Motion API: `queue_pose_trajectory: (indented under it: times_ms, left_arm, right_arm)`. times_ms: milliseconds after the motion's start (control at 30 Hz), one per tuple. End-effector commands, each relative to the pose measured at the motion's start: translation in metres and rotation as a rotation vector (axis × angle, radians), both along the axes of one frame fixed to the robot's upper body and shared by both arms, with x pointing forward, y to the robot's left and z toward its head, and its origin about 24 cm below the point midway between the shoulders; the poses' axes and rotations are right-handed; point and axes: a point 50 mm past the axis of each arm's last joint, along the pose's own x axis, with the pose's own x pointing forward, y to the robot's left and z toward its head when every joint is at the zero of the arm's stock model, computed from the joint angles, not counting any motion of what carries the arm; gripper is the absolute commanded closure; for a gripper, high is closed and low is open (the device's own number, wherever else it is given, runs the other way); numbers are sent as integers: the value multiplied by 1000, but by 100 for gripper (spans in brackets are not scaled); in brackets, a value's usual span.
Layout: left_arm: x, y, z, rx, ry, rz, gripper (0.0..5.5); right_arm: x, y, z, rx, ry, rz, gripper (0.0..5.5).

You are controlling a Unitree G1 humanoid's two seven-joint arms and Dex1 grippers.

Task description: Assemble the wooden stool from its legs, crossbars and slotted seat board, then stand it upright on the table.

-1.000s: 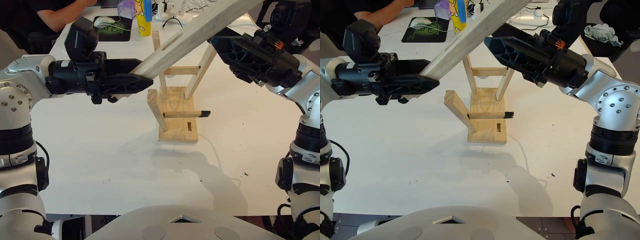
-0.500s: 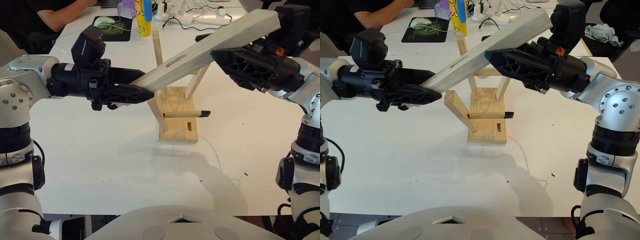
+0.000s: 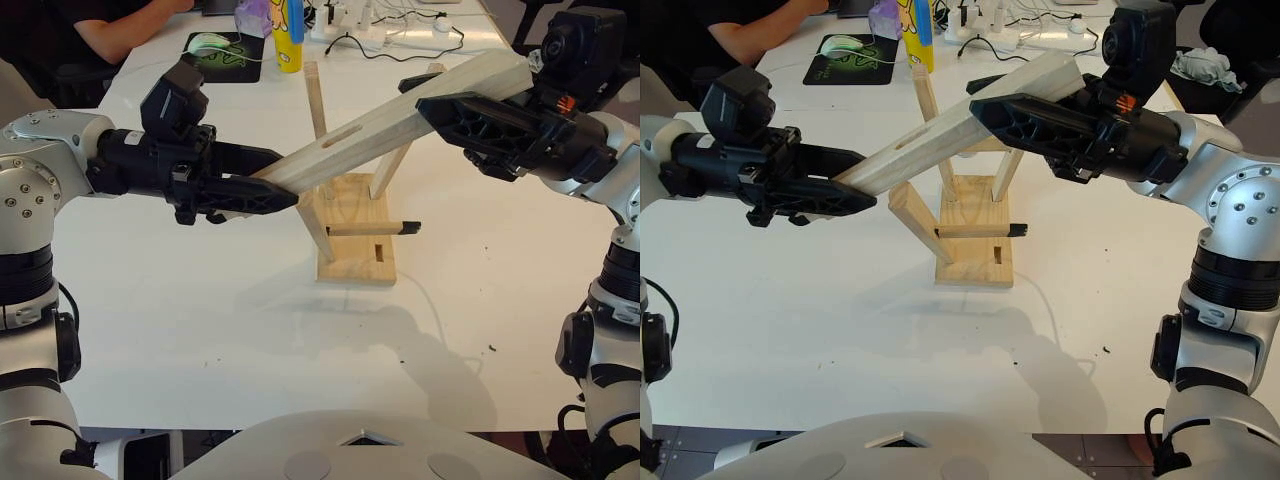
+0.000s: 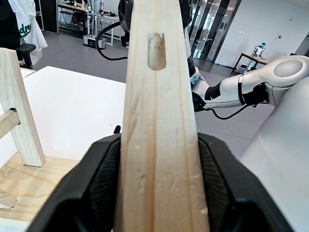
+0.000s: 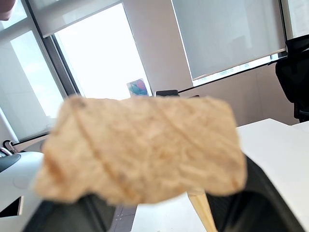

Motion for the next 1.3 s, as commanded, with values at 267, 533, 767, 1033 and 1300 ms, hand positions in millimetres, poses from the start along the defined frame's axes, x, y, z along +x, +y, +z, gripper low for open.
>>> queue_pose_trajectory:
  times_ms: [267,533,767,1033,1300]
  left_arm:
    - [14,1,20,-135,-104,124,267]
    - [3,28,44,-336,-73,226,247]
    - [-26,36,19,-303,-23,231,247]
    - [-72,-2,-64,68,152,56,247]
    - [-57,-58,-143,245,-57,224,247]
  right_arm:
    - [-1,-2,0,-1,-7,-2,338]
    - [-22,-7,-16,-113,61,112,345]
    - [-37,-39,-44,-418,138,78,345]
    - [-29,-85,-51,-651,120,-54,345]
    - [-8,-117,-58,-849,66,-192,345]
